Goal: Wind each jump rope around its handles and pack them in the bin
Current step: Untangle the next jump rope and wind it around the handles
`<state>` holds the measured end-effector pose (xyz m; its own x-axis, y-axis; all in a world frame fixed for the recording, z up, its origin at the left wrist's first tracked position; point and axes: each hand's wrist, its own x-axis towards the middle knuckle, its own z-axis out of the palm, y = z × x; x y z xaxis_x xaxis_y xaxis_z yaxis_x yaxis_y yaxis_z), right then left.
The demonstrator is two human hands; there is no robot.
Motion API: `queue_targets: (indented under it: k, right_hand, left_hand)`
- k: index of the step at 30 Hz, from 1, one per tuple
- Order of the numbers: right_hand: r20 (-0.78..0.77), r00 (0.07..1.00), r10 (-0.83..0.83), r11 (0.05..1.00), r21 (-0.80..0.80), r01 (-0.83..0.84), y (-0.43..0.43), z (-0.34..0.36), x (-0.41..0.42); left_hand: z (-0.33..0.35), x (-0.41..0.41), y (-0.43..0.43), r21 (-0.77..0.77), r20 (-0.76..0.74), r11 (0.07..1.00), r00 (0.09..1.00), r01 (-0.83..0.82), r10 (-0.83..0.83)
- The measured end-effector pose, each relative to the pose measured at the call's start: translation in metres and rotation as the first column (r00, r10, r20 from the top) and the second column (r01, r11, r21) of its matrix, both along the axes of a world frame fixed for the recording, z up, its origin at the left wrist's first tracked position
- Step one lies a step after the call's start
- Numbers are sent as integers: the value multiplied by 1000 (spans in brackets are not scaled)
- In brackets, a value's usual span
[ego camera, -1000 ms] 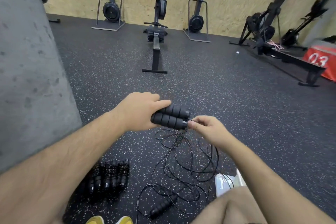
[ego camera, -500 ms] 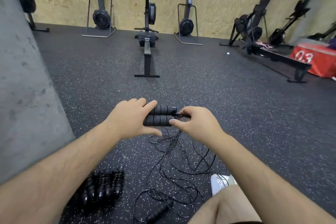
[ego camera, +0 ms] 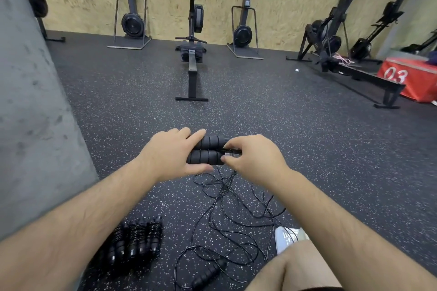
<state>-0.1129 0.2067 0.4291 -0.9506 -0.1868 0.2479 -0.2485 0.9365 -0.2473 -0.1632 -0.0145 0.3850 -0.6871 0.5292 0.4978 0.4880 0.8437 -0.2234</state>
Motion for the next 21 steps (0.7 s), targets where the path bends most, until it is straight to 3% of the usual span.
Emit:
queue_targets:
  k: [6,9,12,16,21]
  right_hand:
    - [-31,984,174,951,266,-160,3,21,2]
    - [-25,969,247,935,270,-231,13,42,-8]
    - [33,964,265,955,127,-267,30,50,-28]
    - [143,964,225,931,-324,-170,31,18,-36]
    - [282,943,175,915,-401,-50,-13,-45,-4]
  left_hand:
    - [0,1,2,20,-5,998,998,58,-58]
    - [1,5,2,67,43,991,992,118,-121]
    - [8,13,3,166,108,963,967,211,-230]
    - [25,25,7,316,123,919,951,233,-284]
    - [26,21,7,243,-8,966,996,89,-90]
